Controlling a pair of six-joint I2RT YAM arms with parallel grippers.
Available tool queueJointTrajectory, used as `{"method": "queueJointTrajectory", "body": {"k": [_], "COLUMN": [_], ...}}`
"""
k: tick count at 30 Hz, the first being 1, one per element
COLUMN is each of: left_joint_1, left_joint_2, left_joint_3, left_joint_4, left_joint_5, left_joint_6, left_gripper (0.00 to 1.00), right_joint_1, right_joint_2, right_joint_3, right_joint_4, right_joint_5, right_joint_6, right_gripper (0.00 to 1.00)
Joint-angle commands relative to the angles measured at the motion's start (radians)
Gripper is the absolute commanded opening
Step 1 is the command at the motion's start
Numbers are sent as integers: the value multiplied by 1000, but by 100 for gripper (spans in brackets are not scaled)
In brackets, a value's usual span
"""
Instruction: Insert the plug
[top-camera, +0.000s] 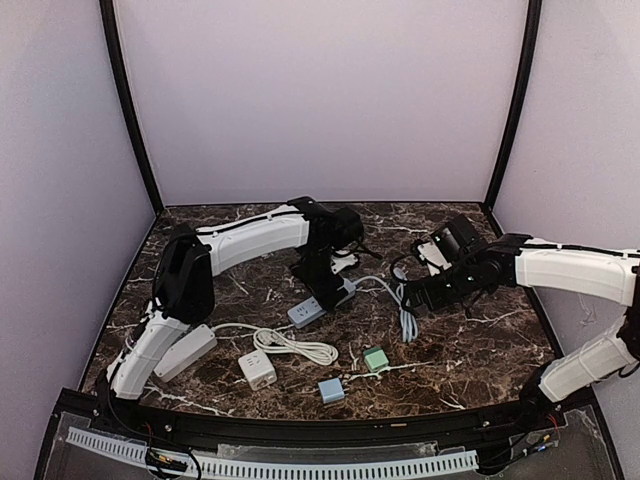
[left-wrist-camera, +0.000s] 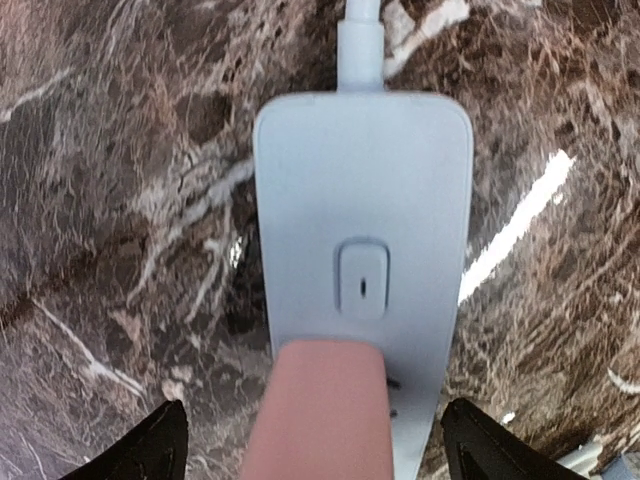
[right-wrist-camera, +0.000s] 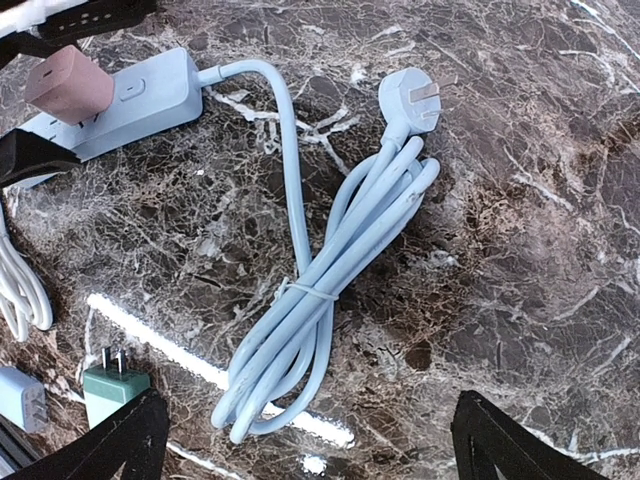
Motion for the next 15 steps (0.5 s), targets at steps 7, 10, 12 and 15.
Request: {"method": "queueJointTrajectory", "body": {"k": [7, 10, 12, 15], "left_joint_1": [1, 1, 1, 1], "left_joint_2": [-147, -144, -137, -122], "left_joint_3": [-223, -243, -249, -249], "left_joint_4": [76, 121, 141, 159], "left_joint_5": [62, 78, 89, 95], "left_joint_6": [-5, -2, -4, -12], "left_gripper": [77, 72, 67, 59], "right_joint_1": [10, 11, 11, 13], "right_joint_2": [-22, -42, -56, -68], "right_joint_3": [72, 67, 57, 58], "right_joint_4": [-70, -82, -83, -86], "right_joint_5": [44, 44, 47, 45], "right_joint_6": [4, 9, 14, 19], "right_gripper": [99, 99, 99, 99]}}
